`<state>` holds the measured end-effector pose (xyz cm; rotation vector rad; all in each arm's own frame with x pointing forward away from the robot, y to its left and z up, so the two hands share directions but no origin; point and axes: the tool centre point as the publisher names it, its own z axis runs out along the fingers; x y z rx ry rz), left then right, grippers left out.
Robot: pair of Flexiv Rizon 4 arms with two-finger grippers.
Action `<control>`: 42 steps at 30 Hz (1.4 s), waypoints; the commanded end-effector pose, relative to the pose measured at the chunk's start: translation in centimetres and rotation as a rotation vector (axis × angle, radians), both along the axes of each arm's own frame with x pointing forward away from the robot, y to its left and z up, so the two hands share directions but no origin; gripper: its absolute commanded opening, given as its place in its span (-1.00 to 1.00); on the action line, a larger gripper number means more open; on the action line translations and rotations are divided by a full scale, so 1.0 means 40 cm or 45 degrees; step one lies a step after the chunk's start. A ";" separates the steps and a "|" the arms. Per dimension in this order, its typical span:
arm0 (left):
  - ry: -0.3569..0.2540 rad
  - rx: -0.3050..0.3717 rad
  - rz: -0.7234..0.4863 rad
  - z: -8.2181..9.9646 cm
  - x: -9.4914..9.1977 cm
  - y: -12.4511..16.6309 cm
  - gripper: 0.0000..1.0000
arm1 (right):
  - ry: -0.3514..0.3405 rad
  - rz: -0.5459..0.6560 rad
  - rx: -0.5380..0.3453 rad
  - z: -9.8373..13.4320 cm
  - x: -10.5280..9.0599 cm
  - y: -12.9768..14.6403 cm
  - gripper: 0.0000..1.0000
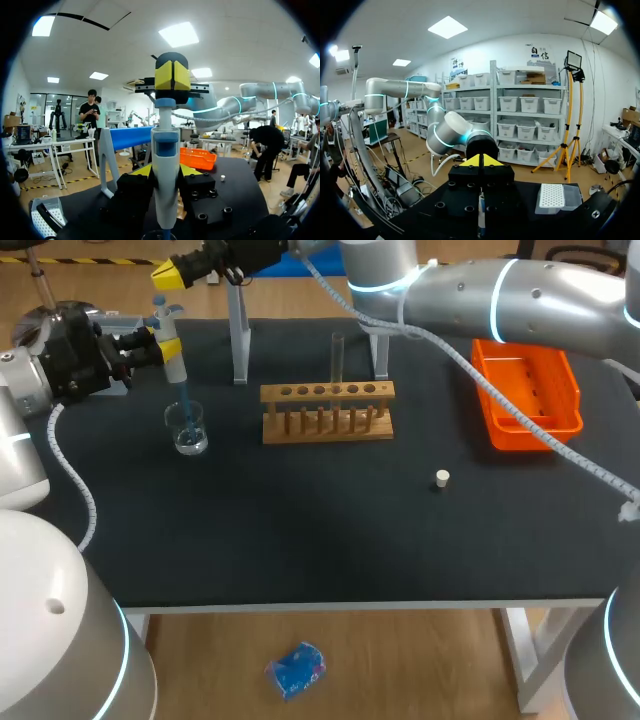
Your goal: Invert the test tube, pick up the pipette, mount the tip to pipette, aspirate from beaker and dispense into the tube, eject the tip, return the pipette, and cap with the stopper.
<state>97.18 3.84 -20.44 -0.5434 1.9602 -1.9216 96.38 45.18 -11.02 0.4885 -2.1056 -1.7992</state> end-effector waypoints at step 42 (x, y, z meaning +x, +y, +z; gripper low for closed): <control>-0.003 -0.001 0.001 -0.001 -0.001 0.000 -1.00 | 0.078 0.075 0.006 -0.070 0.021 0.013 -1.00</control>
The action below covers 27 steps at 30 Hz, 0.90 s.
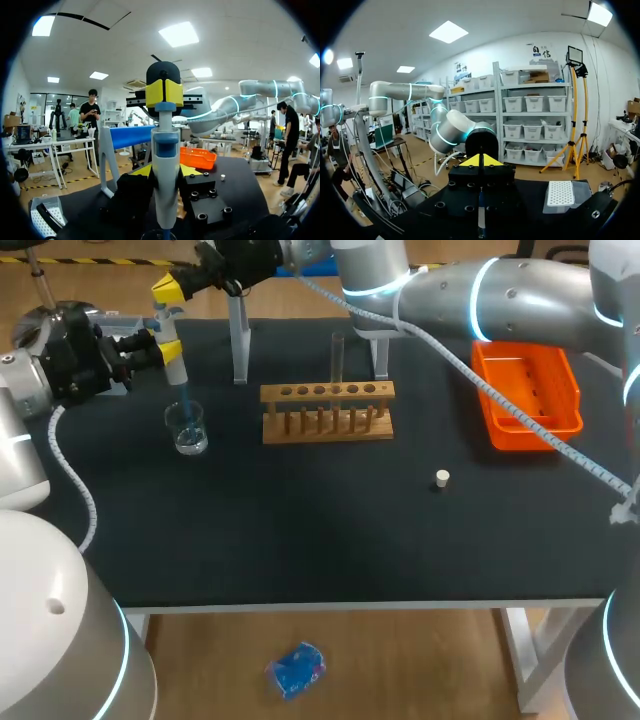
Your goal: Invert the test tube, pick up the pipette, mount the tip to pipette, aspirate from beaker and dispense into the tube, eject the tip, return the pipette, and cap with the stopper.
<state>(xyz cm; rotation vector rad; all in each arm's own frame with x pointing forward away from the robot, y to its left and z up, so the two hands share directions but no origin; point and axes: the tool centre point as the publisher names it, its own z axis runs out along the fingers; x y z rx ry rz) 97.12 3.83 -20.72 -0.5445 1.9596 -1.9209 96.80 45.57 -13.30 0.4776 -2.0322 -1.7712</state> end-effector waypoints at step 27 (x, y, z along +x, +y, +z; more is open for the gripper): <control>-0.003 -0.001 0.000 0.006 0.001 0.000 -1.00 | 0.040 -0.002 -0.008 -0.050 0.006 0.001 -1.00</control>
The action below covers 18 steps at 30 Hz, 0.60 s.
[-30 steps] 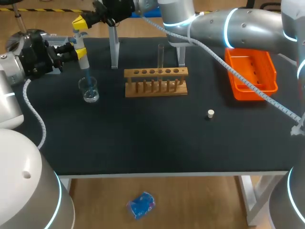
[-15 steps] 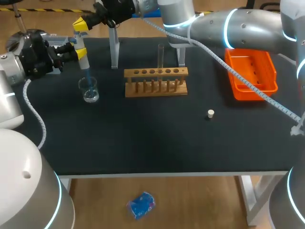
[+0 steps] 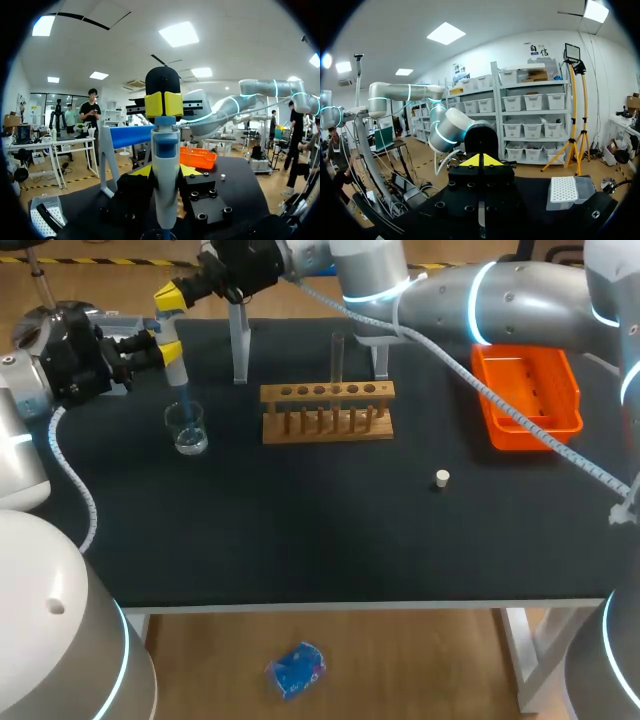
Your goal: Invert the test tube, pick up the pipette, mount the tip to pipette, aspirate from beaker and dispense into the tube, eject the tip, return the pipette, and cap with the stopper.
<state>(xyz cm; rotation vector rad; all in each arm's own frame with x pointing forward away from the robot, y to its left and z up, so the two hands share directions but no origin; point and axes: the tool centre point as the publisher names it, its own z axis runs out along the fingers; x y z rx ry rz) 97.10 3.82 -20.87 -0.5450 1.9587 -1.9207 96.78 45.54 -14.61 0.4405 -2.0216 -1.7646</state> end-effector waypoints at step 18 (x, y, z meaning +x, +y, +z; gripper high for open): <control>-0.003 -0.001 -0.001 0.010 0.001 0.000 -1.00 | -0.003 -0.002 0.009 -0.013 0.009 0.001 -1.00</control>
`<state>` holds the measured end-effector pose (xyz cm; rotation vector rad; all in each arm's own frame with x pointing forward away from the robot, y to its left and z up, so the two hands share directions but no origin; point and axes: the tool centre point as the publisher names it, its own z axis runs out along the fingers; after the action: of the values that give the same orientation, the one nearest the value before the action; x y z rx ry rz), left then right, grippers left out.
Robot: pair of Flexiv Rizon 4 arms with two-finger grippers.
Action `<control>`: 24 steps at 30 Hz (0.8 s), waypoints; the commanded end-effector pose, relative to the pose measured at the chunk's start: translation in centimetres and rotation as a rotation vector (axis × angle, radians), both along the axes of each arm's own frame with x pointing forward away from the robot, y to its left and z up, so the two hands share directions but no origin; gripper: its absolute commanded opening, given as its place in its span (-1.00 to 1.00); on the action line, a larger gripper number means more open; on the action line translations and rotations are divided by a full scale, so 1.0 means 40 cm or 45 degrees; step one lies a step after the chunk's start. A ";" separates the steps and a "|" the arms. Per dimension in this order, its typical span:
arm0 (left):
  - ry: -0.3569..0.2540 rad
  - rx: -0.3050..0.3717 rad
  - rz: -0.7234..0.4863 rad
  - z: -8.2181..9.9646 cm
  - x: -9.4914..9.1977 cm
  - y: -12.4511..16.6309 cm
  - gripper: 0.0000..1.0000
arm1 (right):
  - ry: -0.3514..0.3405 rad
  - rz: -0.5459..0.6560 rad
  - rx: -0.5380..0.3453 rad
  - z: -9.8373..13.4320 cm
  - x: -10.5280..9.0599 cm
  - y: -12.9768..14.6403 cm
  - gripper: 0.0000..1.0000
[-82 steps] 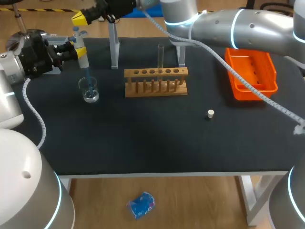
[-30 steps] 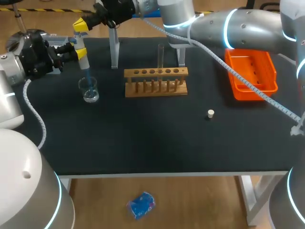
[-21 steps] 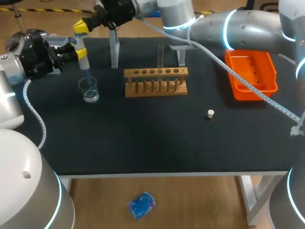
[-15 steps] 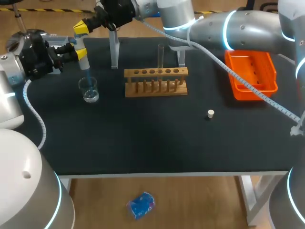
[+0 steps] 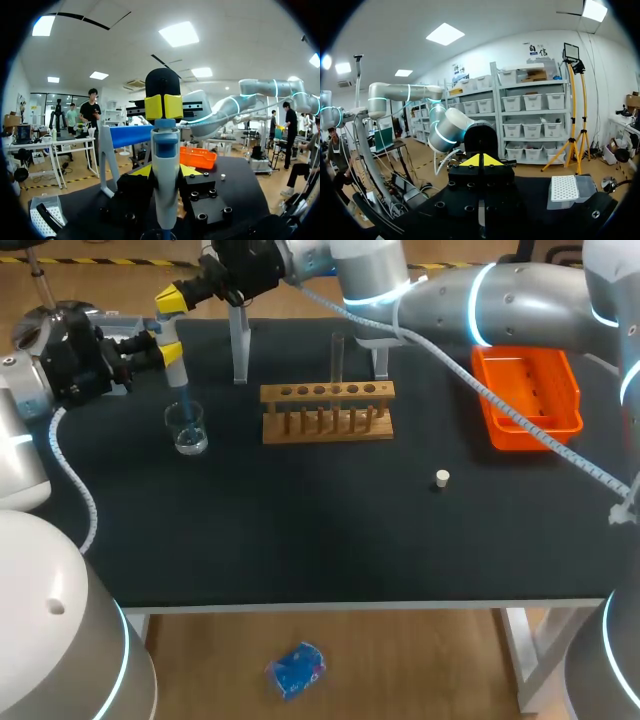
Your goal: Invert the test tube, pick up the pipette, mount the tip to pipette, aspirate from beaker and dispense into the tube, eject the tip, return the pipette, and cap with the stopper.
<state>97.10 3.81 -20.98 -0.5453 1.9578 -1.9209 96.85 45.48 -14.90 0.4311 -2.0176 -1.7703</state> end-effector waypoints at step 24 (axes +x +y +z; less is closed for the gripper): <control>-0.002 0.000 -0.002 0.012 0.002 0.000 -1.00 | -0.168 -0.012 0.054 0.103 -0.001 0.009 -1.00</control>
<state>97.18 3.84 -20.53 -0.5424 1.9562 -1.9219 97.36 46.40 -11.67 0.5687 -2.0520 -1.8384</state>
